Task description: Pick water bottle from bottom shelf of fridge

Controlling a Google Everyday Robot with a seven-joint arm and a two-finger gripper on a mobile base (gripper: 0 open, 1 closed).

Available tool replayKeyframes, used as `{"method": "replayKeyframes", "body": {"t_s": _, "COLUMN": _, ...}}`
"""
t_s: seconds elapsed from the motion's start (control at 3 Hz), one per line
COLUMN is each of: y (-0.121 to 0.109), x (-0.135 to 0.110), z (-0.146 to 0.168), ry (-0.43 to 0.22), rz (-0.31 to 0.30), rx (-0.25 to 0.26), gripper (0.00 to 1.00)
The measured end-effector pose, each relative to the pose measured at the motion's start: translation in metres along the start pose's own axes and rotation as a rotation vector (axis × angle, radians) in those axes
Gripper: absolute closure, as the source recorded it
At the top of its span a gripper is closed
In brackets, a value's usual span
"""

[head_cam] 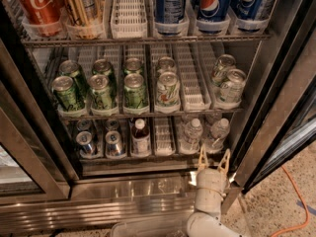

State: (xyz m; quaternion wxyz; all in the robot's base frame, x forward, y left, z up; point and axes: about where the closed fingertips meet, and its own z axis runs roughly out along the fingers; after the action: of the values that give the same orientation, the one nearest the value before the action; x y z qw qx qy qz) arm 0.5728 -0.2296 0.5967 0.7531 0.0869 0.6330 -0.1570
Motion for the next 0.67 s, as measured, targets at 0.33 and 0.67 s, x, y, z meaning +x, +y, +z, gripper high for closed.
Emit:
{"method": "replayKeyframes", "body": {"t_s": 0.33, "y": -0.0004, "x": 0.0033, "z": 0.0073, "ry": 0.0, "rz": 0.0, "rx": 0.021, "gripper": 0.33}}
{"method": "replayKeyframes", "body": {"t_s": 0.67, "y": 0.001, "x": 0.0062, "z": 0.0137, "ry": -0.001, "rz": 0.001, "rx": 0.035, "gripper": 0.35}}
